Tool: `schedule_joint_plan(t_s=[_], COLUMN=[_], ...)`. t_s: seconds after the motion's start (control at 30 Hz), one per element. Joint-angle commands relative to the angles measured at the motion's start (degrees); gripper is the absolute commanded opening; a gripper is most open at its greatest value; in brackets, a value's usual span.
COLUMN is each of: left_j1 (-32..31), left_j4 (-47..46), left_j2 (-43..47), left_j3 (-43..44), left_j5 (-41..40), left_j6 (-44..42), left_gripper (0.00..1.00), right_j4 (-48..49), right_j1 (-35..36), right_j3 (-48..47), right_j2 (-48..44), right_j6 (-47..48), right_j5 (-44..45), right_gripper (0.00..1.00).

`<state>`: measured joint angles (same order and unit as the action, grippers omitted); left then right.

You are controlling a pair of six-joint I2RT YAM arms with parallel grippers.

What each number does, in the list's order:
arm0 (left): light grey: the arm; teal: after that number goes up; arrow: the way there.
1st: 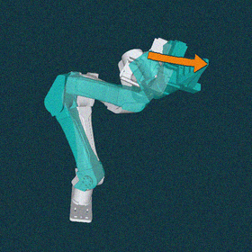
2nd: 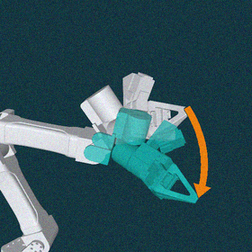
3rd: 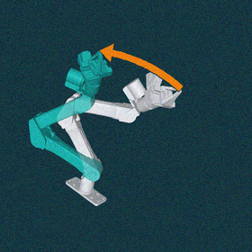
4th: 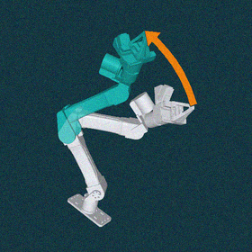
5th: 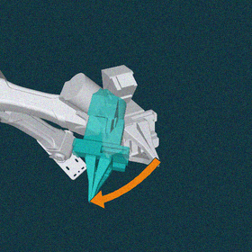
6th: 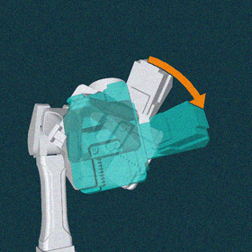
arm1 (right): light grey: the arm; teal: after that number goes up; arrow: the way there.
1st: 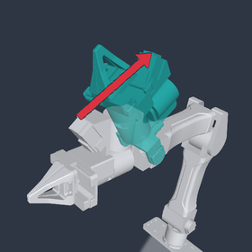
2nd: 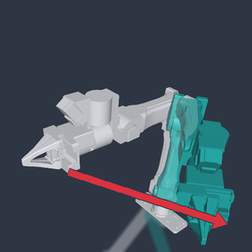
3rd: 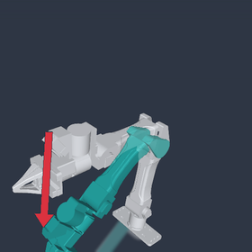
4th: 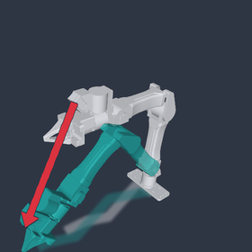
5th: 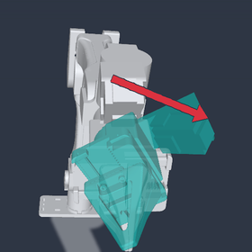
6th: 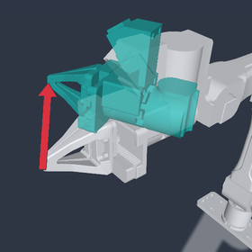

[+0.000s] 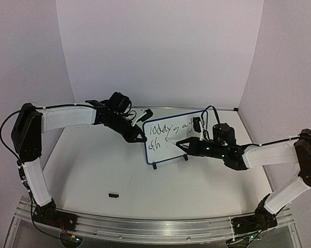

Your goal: Write a sentence on the whiteboard

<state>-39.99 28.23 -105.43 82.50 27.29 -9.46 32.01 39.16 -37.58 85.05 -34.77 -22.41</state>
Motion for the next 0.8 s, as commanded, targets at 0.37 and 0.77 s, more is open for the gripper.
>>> schedule_joint_plan(t_s=[0.37,0.77], left_j1=[-1.05,-1.14], left_j4=[2.11,2.23], left_j2=[-0.54,-0.48], left_j3=[1.7,1.74], left_j5=[0.18,0.14], left_j6=[-0.77,-0.75], left_gripper=[0.0,0.0], right_j4=[0.96,1.47], right_j1=[-1.09,0.03], right_j3=[-1.22,-4.82], right_j2=[0.27,5.21], right_j6=[2.67,3.02], right_j5=[-3.51,-2.55], right_gripper=[0.0,0.0])
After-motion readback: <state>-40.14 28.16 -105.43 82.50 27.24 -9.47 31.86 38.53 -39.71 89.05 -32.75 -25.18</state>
